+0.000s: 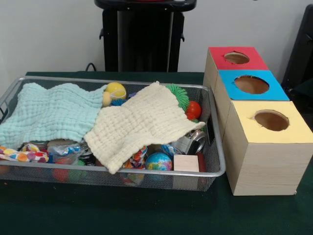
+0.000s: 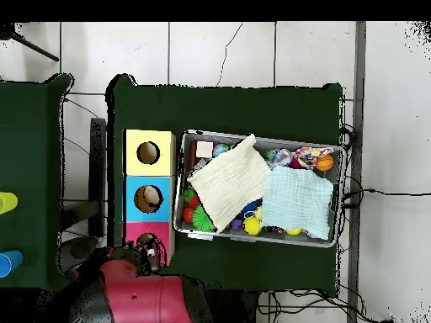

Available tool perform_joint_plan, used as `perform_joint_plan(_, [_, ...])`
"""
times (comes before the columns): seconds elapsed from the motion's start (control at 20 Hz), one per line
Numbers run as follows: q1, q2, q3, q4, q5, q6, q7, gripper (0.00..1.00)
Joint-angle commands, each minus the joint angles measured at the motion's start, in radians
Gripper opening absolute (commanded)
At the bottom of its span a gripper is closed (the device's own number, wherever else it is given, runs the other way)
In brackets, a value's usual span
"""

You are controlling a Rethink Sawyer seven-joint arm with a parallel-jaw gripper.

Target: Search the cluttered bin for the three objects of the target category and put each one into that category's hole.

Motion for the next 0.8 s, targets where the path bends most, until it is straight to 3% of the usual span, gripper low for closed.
perform_joint_plan(0.05, [0.092, 0.198, -0.076, -0.143, -0.020, -0.017, 0.407, 1.00])
perform_joint_plan(0.2, [0.124, 0.249, -0.084, -0.148, 0.002, -0.077, 0.435, 1.00])
perform_joint_plan(0.35, [0.147, 0.300, -0.089, -0.184, 0.027, -0.063, 0.478, 1.00])
perform_joint_plan(0.5, [0.121, 0.346, -0.050, -0.192, 0.064, -0.080, 0.469, 1.00])
perform_joint_plan(0.8, [0.105, 0.494, -0.015, -0.339, 0.081, -0.079, 0.462, 1.00])
